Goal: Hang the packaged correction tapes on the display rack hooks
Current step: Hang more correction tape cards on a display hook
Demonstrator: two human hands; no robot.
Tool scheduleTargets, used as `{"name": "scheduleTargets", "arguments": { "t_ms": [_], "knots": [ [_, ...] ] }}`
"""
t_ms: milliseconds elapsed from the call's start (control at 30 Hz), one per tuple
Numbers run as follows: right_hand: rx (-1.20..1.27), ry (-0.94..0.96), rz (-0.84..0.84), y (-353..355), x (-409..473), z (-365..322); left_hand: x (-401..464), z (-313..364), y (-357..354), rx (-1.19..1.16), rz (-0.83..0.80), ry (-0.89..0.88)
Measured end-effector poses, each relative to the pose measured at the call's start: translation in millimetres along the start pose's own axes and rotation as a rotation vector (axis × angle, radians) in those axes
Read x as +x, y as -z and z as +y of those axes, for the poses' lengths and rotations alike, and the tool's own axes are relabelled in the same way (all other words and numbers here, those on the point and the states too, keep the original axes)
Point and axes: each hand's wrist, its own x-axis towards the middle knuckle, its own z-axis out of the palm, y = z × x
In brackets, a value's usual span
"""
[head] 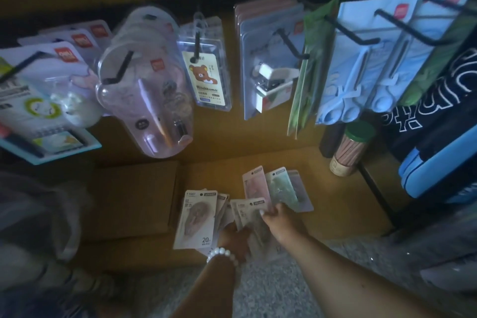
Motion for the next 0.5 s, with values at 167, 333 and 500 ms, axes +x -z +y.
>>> {"name": "scheduleTargets", "arguments": {
  "t_ms": [167, 333, 500],
  "knots": [
    [0.007, 0.045, 0.175, 16, -9, -14, -1, 15, 13, -0.193, -0.048, -0.062],
    [0.531, 0.101, -0.141, 40, -19, -35, -14, 50, 31, -0.273, -0.086, -0.103],
    [0.496, 0.19, -0.251, 74, -38, -50, -55, 77, 42, -0.278, -0.13, -0.165]
  ]
}}
